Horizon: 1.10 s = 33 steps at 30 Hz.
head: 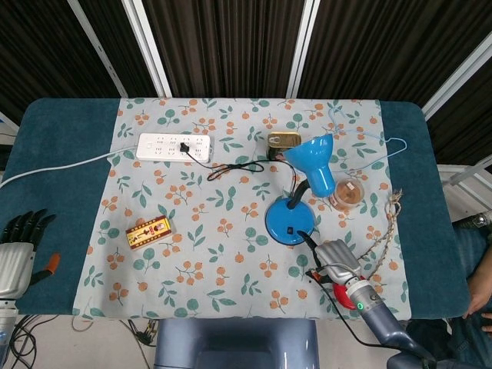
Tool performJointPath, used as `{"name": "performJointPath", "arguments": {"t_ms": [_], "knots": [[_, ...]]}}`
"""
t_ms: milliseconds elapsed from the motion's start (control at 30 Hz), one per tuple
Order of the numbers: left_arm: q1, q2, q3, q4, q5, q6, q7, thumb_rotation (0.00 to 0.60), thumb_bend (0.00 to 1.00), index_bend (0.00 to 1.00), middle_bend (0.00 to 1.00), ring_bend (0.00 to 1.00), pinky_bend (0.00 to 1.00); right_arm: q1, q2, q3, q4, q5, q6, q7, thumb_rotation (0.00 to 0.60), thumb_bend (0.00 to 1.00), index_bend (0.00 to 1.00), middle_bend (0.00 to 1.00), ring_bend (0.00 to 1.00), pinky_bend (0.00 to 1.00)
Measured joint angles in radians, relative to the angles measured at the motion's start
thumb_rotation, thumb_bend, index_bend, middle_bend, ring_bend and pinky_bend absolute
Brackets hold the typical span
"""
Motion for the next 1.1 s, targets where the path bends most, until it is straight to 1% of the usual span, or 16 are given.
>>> {"name": "performJointPath", "arguments": {"t_ms": [233, 467, 733, 1100], "knots": [[-0.001, 0.000, 0.000, 0.000, -0.001, -0.002, 0.002, 0.600, 0.36, 0.14, 0.07, 0.06, 0.10, 0.046, -0.021, 0.012, 0.001, 0.067, -0.038, -0.046, 0.600, 0.39, 0.01, 0.64, 0.77, 0.80], [-0.001, 0.000, 0.000, 0.000, -0.001, -0.001, 0.003, 0.600, 0.36, 0.14, 0.07, 0.06, 0.10, 0.073, -0.038, 0.008, 0.009, 0.116, -0.051, -0.077, 0.600, 0.39, 0.01, 0.64, 0.77, 0.84], [-0.001, 0.000, 0.000, 0.000, -0.002, -0.001, 0.003, 0.600, 0.36, 0.14, 0.07, 0.06, 0.10, 0.091, -0.053, -0.001, 0.036, 0.147, -0.052, -0.092, 0.600, 0.39, 0.01, 0.64, 0.77, 0.88], [-0.001, 0.000, 0.001, 0.001, -0.002, -0.001, 0.006, 0.600, 0.36, 0.14, 0.07, 0.06, 0.10, 0.102, -0.054, -0.011, 0.046, 0.161, -0.043, -0.087, 0.600, 0.39, 0.01, 0.64, 0.77, 0.92]]}}
